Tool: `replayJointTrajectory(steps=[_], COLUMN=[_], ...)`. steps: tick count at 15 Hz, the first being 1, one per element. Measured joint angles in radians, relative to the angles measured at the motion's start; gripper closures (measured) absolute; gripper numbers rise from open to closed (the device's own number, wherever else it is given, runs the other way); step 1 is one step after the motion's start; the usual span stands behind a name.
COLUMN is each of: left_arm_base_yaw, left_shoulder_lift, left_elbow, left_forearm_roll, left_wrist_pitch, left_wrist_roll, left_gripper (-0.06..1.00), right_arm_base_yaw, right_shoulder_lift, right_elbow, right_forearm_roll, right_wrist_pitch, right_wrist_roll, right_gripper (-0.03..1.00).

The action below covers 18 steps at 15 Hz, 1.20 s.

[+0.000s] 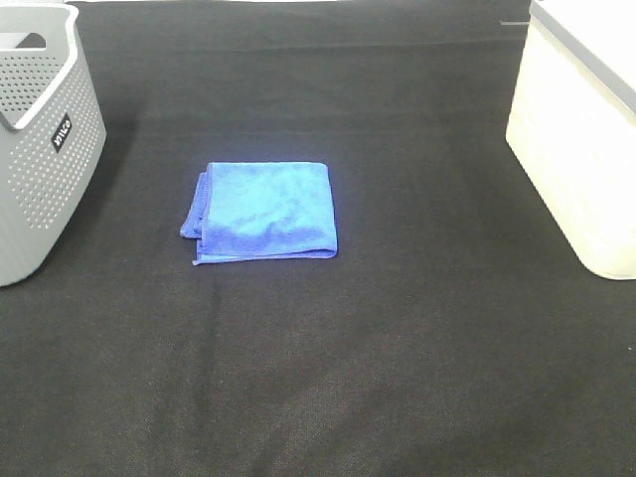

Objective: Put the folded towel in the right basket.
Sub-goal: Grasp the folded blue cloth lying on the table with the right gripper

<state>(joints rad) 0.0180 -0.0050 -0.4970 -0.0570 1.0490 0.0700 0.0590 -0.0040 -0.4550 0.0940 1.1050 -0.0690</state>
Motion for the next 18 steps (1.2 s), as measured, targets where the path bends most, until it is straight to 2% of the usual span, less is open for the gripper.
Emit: replayJointTrajectory(steps=[18], left_arm_base_yaw=[0.0], left_shoulder_lift=[0.0], left_elbow=[0.0], left_forearm_roll=[-0.002], left_wrist_pitch=[0.0], left_wrist_roll=[-0.005], left_gripper=[-0.04], right_arm_base_yaw=[0.0], right_shoulder_lift=[0.0], right_elbow=[0.0], right_forearm_roll=[-0.004], right_wrist_pitch=[0.0], right_wrist_roll=[0.0], right_gripper=[0.0])
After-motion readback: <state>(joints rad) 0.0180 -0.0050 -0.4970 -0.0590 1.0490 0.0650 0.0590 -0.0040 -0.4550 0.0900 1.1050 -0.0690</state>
